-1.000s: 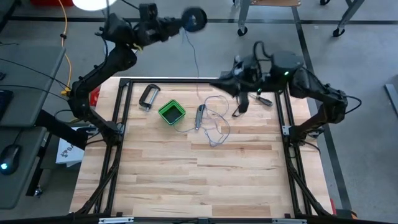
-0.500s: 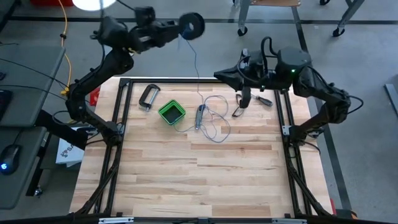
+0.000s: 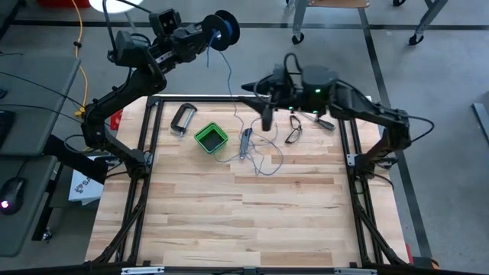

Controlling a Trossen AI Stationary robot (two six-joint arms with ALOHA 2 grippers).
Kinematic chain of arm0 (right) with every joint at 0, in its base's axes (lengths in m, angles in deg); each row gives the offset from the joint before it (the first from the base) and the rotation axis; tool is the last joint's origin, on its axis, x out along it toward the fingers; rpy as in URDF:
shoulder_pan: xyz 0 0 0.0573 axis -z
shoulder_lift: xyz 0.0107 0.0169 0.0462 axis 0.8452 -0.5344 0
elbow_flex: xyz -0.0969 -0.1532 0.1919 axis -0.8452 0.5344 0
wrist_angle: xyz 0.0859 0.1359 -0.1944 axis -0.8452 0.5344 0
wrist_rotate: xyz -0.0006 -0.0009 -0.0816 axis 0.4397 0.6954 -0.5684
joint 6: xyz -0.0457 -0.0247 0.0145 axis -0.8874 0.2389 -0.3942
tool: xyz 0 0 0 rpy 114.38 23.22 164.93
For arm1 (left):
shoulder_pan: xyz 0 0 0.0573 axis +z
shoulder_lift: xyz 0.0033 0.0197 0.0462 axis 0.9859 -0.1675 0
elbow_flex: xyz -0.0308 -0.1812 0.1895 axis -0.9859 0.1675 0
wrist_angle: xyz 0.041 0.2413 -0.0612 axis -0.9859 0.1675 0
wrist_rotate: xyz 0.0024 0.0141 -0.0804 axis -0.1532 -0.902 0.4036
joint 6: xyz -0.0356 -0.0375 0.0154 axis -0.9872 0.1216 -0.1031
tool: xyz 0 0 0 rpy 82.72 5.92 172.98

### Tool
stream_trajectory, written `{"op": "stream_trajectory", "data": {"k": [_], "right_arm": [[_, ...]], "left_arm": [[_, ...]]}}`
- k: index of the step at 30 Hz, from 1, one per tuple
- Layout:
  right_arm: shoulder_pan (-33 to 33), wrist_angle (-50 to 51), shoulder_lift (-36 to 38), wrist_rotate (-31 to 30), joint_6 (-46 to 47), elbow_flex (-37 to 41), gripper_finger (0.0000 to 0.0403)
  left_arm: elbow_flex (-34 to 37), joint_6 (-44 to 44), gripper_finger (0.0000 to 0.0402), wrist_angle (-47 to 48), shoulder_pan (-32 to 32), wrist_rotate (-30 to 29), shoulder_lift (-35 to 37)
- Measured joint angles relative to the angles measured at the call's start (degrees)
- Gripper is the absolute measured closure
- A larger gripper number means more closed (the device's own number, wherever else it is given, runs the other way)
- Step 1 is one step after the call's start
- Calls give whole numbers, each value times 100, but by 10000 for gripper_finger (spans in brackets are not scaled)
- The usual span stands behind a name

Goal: Coil cords
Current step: Coil the blue wire onto the spool

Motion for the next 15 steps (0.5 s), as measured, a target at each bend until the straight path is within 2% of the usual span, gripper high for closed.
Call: {"op": "stream_trajectory", "data": {"k": [4, 15], "right_arm": [[-3, -480, -250, -254, 65, 0, 188], [60, -737, -422, -509, 149, 0, 187]], "left_arm": [[0, -16, 401, 1, 2, -18, 0], [0, -38, 401, 4, -31, -15, 0]]}}
